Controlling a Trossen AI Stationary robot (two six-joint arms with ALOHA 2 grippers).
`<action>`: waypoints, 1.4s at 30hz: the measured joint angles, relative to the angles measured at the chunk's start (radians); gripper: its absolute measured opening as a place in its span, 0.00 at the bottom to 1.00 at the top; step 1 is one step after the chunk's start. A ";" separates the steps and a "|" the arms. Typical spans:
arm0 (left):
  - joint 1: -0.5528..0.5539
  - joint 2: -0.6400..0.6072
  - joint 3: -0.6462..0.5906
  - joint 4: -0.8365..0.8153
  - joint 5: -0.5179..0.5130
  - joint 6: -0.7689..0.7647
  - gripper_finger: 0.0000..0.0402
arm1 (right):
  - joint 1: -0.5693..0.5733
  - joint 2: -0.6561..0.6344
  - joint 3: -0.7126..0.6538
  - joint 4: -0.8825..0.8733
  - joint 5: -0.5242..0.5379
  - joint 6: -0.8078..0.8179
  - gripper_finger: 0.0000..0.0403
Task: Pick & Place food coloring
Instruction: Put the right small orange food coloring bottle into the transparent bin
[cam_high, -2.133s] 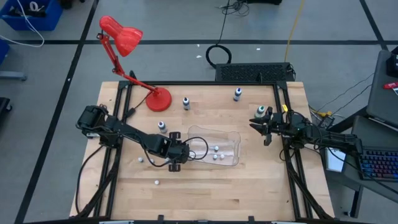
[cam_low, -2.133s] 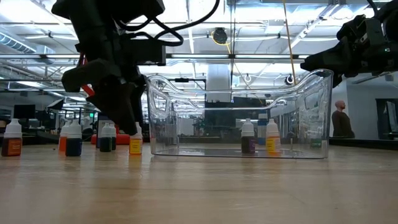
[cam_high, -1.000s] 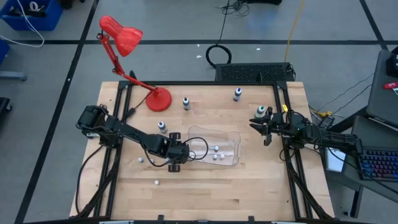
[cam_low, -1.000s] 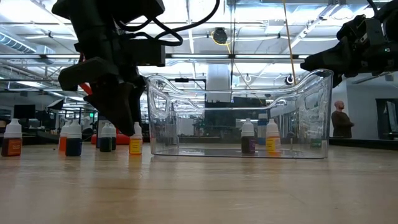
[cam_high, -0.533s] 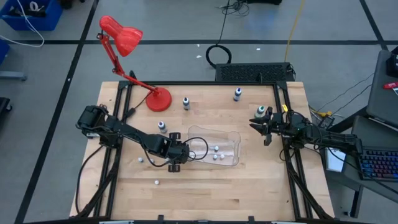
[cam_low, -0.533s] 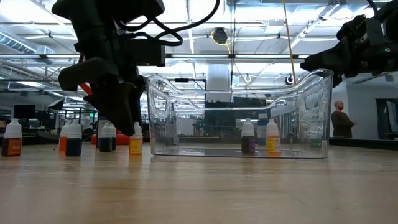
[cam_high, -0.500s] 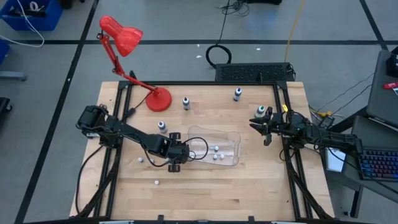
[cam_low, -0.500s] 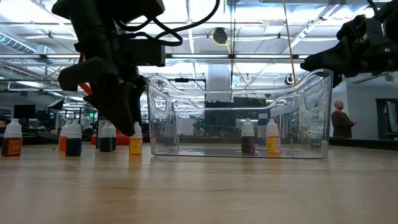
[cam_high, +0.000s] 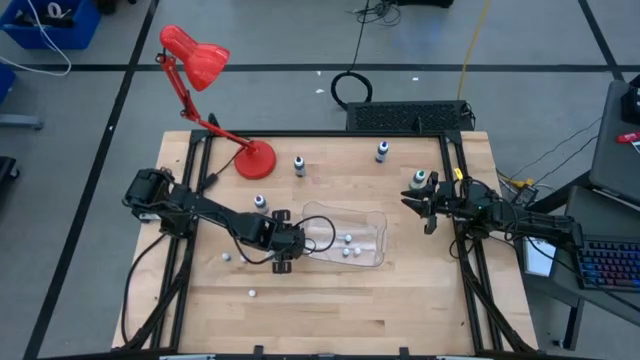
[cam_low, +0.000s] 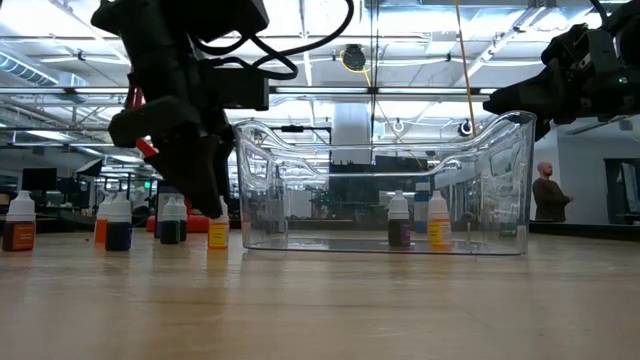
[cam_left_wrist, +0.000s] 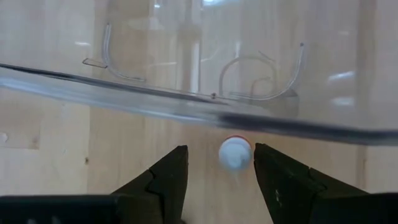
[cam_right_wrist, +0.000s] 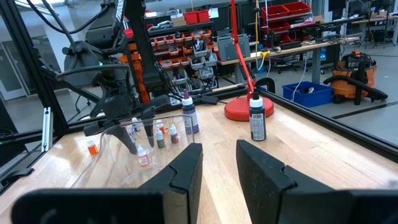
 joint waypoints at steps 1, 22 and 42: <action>0.000 0.000 0.000 0.000 0.004 0.000 0.46 | 0.000 0.000 0.000 0.000 0.000 0.000 0.22; -0.004 0.000 0.000 0.000 0.035 -0.003 0.46 | 0.000 0.000 0.000 0.000 0.000 0.000 0.22; -0.004 0.000 0.000 0.002 0.035 -0.004 0.46 | 0.000 0.000 0.000 0.000 0.000 0.000 0.22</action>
